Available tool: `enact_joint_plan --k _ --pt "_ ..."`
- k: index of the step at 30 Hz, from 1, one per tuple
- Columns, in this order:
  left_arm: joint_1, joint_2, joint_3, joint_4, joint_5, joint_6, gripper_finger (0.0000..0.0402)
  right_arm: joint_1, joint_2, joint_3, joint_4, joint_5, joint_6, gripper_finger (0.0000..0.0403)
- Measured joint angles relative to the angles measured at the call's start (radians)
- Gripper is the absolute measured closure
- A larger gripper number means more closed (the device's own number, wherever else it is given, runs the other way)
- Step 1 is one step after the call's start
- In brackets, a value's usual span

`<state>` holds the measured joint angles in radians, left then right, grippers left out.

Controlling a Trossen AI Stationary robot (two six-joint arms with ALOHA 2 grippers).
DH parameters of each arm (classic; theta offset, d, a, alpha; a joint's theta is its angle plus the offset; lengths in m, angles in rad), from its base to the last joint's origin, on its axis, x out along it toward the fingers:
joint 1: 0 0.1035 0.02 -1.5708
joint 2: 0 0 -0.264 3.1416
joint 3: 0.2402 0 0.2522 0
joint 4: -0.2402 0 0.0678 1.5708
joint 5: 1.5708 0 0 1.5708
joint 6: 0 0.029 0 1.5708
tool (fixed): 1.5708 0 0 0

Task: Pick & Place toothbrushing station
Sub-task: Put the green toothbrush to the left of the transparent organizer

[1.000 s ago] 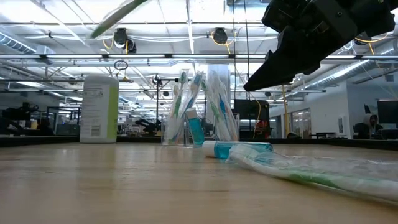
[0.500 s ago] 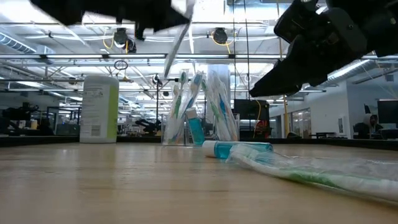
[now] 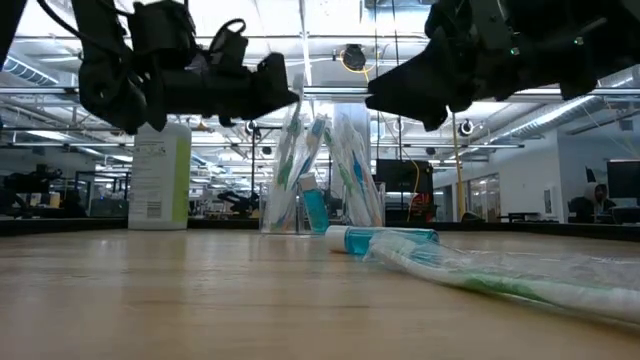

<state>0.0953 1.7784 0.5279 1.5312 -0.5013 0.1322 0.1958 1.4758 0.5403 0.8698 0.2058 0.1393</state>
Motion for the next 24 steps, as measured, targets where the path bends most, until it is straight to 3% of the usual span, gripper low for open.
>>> enact_joint_plan --k 5,10,16,24 --pt "0.000 0.056 0.000 0.004 -0.096 -0.044 0.0400 -0.002 0.016 0.067 -0.084 0.000 0.012 0.0210" --pt "-0.016 0.064 0.001 -0.056 -0.160 -0.111 0.0394 0.003 0.058 0.240 -0.363 0.005 0.034 0.0196" --pt "-0.033 0.063 0.001 -0.214 -0.244 -0.129 0.0399 0.006 0.128 0.414 -0.705 0.004 0.129 0.0211" --pt "-0.065 0.056 0.001 -0.239 -0.294 -0.146 0.0370 0.012 0.252 0.449 -0.720 -0.035 0.257 0.0217"
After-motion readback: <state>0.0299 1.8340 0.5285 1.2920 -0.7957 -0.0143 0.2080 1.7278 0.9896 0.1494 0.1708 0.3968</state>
